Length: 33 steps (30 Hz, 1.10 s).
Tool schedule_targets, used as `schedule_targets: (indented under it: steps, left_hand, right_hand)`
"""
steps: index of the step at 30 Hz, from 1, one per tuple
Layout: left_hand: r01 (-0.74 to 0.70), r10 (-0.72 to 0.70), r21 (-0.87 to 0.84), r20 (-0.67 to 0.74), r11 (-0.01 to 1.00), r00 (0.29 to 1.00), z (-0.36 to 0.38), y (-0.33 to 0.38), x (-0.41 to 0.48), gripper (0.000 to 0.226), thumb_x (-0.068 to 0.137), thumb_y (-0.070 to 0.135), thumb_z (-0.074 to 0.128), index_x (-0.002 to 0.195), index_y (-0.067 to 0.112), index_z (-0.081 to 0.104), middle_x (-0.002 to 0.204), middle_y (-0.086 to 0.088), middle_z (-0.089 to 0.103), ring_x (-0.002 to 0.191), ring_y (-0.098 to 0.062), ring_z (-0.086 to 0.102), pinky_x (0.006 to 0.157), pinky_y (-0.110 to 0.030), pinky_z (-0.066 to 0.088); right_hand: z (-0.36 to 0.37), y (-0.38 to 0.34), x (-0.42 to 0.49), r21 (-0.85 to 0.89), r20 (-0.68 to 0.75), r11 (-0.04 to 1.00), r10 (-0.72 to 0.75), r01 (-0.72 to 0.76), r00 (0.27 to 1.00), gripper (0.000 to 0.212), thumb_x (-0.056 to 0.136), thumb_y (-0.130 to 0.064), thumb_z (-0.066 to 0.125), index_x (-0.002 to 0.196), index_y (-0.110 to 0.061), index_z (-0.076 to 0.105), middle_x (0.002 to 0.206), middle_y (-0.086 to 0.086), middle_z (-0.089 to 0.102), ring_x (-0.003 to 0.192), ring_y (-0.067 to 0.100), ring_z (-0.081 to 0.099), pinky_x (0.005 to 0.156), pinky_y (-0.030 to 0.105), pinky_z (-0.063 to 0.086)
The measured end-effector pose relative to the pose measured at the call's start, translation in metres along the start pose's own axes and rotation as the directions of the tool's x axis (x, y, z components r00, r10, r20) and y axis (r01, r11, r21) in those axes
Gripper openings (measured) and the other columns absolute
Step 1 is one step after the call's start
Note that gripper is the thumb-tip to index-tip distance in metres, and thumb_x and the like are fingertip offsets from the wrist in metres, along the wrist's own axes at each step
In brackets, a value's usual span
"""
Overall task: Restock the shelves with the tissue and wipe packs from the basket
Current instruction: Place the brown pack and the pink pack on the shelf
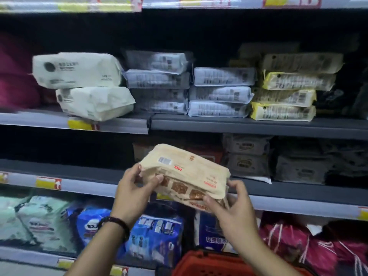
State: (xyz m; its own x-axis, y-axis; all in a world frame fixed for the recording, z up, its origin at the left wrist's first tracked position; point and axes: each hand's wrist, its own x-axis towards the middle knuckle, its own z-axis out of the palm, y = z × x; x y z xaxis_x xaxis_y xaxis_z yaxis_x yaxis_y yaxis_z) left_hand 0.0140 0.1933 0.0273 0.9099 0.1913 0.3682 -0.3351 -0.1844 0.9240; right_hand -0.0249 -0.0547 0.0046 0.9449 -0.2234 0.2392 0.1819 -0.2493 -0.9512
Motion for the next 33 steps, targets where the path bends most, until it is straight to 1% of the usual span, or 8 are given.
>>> schedule_targets:
  steps: [3, 10, 12, 15, 20, 25, 30, 33]
  left_hand:
    - [-0.030, 0.025, -0.036, -0.113, 0.999, 0.993, -0.012, -0.018, 0.027, 0.038, 0.087, 0.027, 0.081, 0.122, 0.036, 0.068, 0.122, 0.002, 0.074, 0.114, -0.019, 0.069, 0.102, -0.048, 0.055]
    - [0.046, -0.064, -0.072, -0.280, 0.996, 0.958, -0.029, -0.050, 0.066, 0.068, 0.095, 0.004, 0.068, 0.150, 0.029, 0.036, 0.134, 0.004, 0.064, 0.124, -0.015, 0.062, 0.115, -0.046, 0.045]
    - [0.131, -0.098, 0.148, -0.214, 0.980, 0.972, -0.032, -0.059, 0.074, 0.073, 0.094, 0.020, 0.070, 0.153, 0.033, 0.028, 0.143, 0.005, 0.057, 0.138, -0.024, 0.051, 0.117, -0.053, 0.037]
    - [0.226, -0.155, 0.542, -0.174, 0.810, 0.972, -0.037, -0.071, 0.076, 0.084, 0.094, 0.036, 0.068, 0.160, 0.036, 0.017, 0.163, 0.007, 0.037, 0.149, -0.033, 0.026, 0.114, -0.058, 0.026]
    - [0.262, -0.162, 0.535, -0.228, 0.803, 0.960, -0.024, -0.080, 0.076, 0.099, 0.091, 0.039, 0.068, 0.162, 0.039, -0.002, 0.167, 0.004, 0.032, 0.143, -0.032, 0.031, 0.106, -0.059, 0.025]
    - [0.342, -0.156, 0.573, -0.348, 0.745, 0.924, -0.002, -0.060, 0.049, 0.089, 0.089, 0.034, 0.070, 0.160, 0.030, 0.016, 0.163, -0.016, 0.023, 0.142, -0.041, 0.027, 0.111, -0.062, 0.025]
    - [0.133, -0.167, 0.759, -0.033, 0.637, 0.985, 0.033, -0.034, 0.006, 0.058, 0.089, 0.040, 0.069, 0.141, 0.023, 0.046, 0.146, -0.015, 0.043, 0.133, -0.042, 0.042, 0.107, -0.056, 0.039]
    - [-0.119, -0.273, 0.742, 0.384, 0.659, 0.882, 0.055, -0.012, -0.025, 0.034, 0.095, 0.036, 0.067, 0.127, 0.027, 0.065, 0.128, -0.004, 0.068, 0.120, -0.027, 0.062, 0.098, -0.034, 0.049]
  right_hand:
    - [0.038, -0.016, 0.040, -0.103, 0.027, 0.993, -0.062, 0.064, 0.998, 0.050, 0.085, -0.022, 0.088, 0.104, -0.042, 0.047, 0.104, -0.019, 0.079, 0.096, -0.001, 0.074, 0.083, 0.039, 0.063]
    - [0.114, -0.027, 0.090, -0.317, 0.051, 0.943, -0.092, 0.103, 0.994, 0.050, 0.085, -0.038, 0.084, 0.106, -0.034, 0.040, 0.110, -0.008, 0.075, 0.107, 0.023, 0.068, 0.092, 0.049, 0.056]
    - [0.133, -0.018, 0.093, -0.422, 0.086, 0.902, -0.057, 0.088, 0.995, 0.045, 0.091, -0.038, 0.078, 0.110, -0.029, 0.038, 0.112, -0.002, 0.073, 0.109, 0.030, 0.065, 0.098, 0.051, 0.049]
    - [0.142, -0.011, 0.090, -0.575, 0.171, 0.812, 0.005, 0.096, 0.985, 0.034, 0.103, -0.034, 0.061, 0.121, -0.021, 0.036, 0.112, 0.005, 0.064, 0.117, 0.035, 0.057, 0.093, 0.045, 0.037]
    - [0.121, -0.020, 0.104, -0.649, 0.347, 0.754, 0.172, 0.104, 0.922, 0.038, 0.102, -0.043, 0.057, 0.125, -0.029, 0.031, 0.120, 0.009, 0.056, 0.119, 0.038, 0.053, 0.104, 0.048, 0.043]
    - [0.066, -0.019, 0.090, -0.681, 0.427, 0.689, 0.095, 0.250, 0.899, 0.041, 0.102, -0.037, 0.060, 0.141, -0.036, 0.050, 0.138, 0.003, 0.058, 0.136, 0.029, 0.044, 0.113, 0.049, 0.039]
    - [0.002, 0.029, 0.028, -0.583, 0.381, 0.777, 0.004, 0.237, 0.925, 0.020, 0.096, -0.017, 0.070, 0.115, -0.022, 0.070, 0.109, -0.004, 0.070, 0.104, 0.020, 0.064, 0.093, 0.032, 0.050]
    - [-0.036, 0.072, -0.014, -0.558, 0.394, 0.813, 0.086, 0.164, 0.915, 0.012, 0.094, -0.010, 0.072, 0.104, -0.016, 0.074, 0.097, -0.004, 0.074, 0.091, 0.012, 0.067, 0.081, 0.010, 0.046]
